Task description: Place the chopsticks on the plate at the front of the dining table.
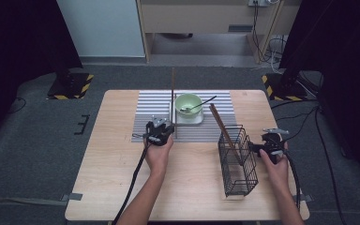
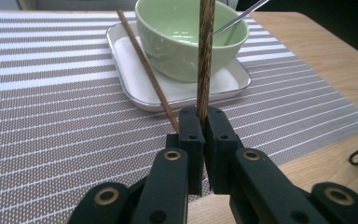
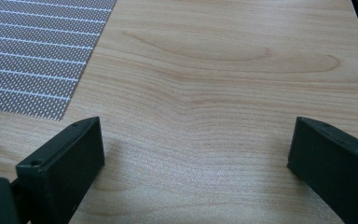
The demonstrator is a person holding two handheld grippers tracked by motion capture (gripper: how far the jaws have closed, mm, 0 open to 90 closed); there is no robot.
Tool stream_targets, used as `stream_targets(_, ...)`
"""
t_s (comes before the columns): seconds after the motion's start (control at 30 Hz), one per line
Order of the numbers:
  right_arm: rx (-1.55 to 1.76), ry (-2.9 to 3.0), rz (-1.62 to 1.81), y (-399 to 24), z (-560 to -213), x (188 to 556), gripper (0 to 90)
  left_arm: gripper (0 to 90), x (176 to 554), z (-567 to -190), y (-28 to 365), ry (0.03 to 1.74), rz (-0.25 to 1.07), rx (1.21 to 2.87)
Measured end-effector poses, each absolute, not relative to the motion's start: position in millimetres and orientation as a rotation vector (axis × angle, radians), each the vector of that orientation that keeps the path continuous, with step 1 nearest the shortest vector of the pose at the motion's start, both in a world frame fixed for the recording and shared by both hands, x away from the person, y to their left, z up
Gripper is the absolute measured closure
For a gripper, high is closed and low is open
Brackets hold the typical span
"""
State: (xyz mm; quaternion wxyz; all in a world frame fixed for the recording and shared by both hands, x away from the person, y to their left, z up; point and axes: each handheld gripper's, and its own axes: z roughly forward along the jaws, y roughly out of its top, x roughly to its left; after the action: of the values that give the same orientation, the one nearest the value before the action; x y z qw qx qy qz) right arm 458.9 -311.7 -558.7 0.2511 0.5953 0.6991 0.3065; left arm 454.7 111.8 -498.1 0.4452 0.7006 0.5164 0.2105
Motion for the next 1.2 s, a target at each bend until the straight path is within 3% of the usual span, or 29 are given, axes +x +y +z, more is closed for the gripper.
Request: stream_targets(1.2, 1.62, 1.902, 0.833, -312, -559, 459, 3.4, 86.0, 474, -510, 118, 1.372, 0.507, 1.764)
